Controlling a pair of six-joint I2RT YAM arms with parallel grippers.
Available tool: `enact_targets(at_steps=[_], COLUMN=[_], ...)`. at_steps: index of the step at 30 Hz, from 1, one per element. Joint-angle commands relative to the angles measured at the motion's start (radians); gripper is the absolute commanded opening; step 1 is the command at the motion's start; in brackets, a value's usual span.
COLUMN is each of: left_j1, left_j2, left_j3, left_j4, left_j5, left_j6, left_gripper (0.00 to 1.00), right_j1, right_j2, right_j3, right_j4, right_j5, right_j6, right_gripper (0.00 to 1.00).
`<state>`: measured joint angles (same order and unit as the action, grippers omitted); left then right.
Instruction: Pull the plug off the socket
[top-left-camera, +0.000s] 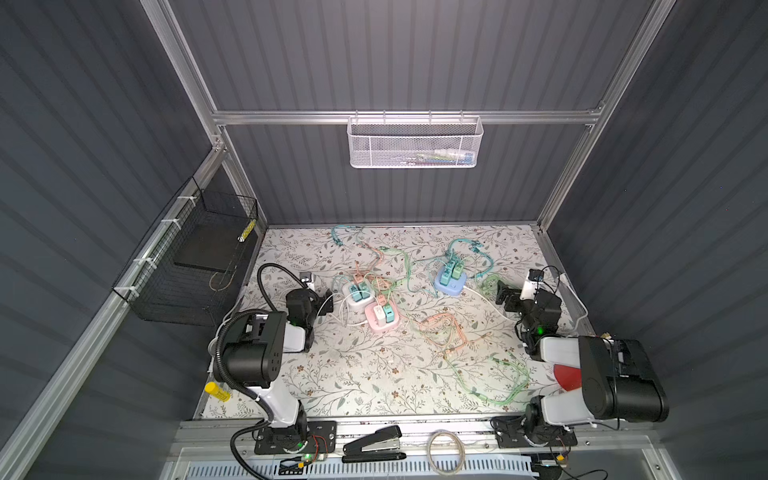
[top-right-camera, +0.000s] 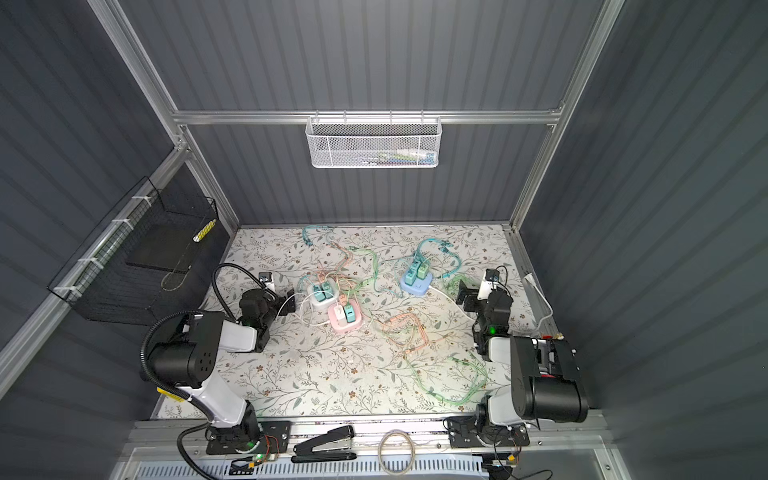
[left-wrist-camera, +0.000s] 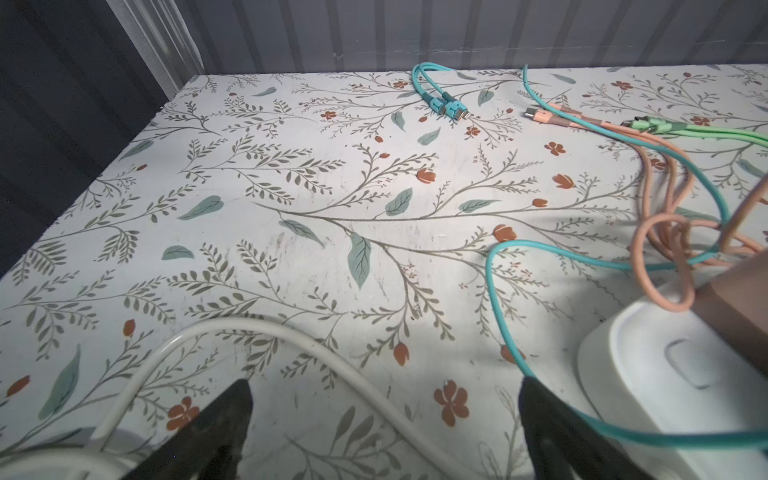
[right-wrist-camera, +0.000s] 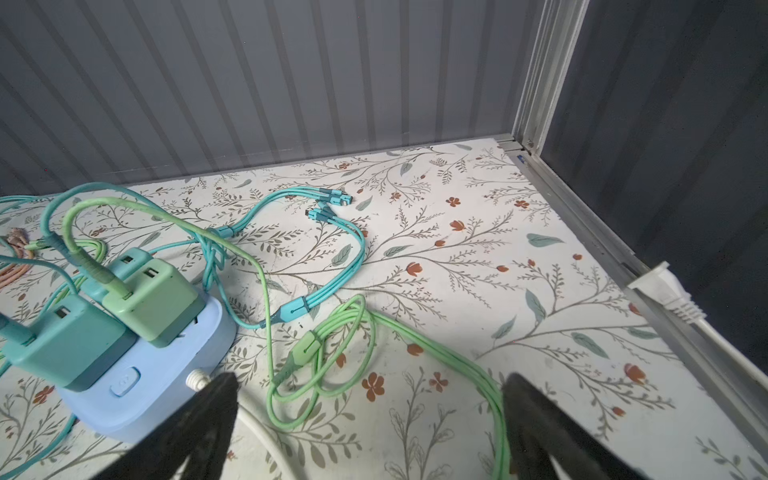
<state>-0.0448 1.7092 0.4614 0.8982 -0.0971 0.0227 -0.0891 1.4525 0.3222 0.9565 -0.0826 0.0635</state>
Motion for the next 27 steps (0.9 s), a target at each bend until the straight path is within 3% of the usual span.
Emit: enact_targets(at_steps=[1, 27], left_j1=[-0.001, -0.001], left_j2=[0.007, 0.01], left_j3=[0.019, 0.024], left_j4=[-0.001, -0.009], left_j5=[-0.01, -0.007], left_j6=[-0.004, -0.004], left_gripper=[1.0, 1.0], right_j1=[-0.003, -0.004], right_j2=[0.006, 0.009], right_j3=[0.006, 0.012], right_j4=[0.011, 0.004], right_j5=[-0.006, -0.007], right_j6=[-0.002, -0.001], right_gripper=[0.99, 0.99])
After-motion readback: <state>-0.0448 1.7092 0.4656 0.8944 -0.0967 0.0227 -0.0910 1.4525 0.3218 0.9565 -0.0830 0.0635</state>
